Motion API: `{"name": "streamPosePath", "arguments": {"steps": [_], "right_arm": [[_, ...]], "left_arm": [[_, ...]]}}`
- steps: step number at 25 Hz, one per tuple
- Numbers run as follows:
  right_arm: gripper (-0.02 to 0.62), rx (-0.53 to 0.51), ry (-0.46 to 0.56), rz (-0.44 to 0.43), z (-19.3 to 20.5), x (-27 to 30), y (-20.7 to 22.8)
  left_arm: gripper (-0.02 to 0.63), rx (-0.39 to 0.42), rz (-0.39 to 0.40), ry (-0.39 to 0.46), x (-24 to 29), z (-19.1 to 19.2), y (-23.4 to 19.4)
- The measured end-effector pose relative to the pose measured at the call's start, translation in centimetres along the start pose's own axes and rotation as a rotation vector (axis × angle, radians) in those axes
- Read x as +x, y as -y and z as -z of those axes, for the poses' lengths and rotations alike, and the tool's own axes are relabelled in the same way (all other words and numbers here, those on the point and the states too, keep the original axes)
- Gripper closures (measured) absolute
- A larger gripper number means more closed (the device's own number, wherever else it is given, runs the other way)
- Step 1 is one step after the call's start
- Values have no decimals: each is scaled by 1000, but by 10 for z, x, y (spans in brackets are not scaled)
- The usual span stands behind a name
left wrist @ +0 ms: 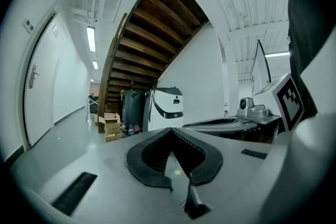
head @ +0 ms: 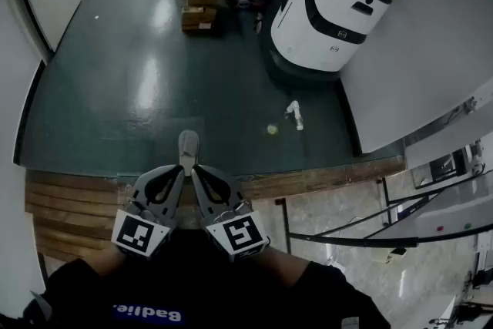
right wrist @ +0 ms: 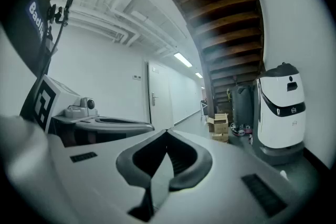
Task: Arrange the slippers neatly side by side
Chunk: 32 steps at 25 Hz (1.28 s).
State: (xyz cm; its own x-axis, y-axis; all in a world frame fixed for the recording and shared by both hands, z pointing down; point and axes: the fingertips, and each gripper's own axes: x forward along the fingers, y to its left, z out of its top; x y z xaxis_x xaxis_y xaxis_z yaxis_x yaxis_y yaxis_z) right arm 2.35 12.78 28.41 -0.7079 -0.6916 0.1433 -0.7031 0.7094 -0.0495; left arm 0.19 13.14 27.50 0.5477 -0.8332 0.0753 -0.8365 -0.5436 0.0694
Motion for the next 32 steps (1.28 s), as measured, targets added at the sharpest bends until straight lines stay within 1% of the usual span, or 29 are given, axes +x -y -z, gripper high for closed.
{"name": "streamPosePath", "arguments": {"steps": [3, 8, 12, 17, 20, 22, 28, 32], "right_arm": [[597, -20, 33, -7, -6, 2, 0], [597, -1, 13, 0, -5, -3, -1], [597, -8, 55, -1, -11, -3, 0], [597, 81, 23, 31, 2, -14, 14], [597, 128, 31, 51, 4, -17, 32], [597, 146, 32, 49, 8, -19, 43], [597, 167, 24, -1, 17, -24, 63], [597, 153, 60, -44, 17, -26, 76]], "left_arm": [[606, 2, 3, 1, 0, 0, 1], [606, 6, 2, 3, -2, -3, 3], [606, 12, 6, -1, -3, -5, 4], [606, 8, -9, -11, -4, -2, 10], [606, 12, -40, -18, -1, -2, 10], [606, 16, -71, -24, 1, -2, 8], [606, 18, -161, -56, 9, 7, 9], [606, 34, -195, -68, 21, 8, 20]]}}
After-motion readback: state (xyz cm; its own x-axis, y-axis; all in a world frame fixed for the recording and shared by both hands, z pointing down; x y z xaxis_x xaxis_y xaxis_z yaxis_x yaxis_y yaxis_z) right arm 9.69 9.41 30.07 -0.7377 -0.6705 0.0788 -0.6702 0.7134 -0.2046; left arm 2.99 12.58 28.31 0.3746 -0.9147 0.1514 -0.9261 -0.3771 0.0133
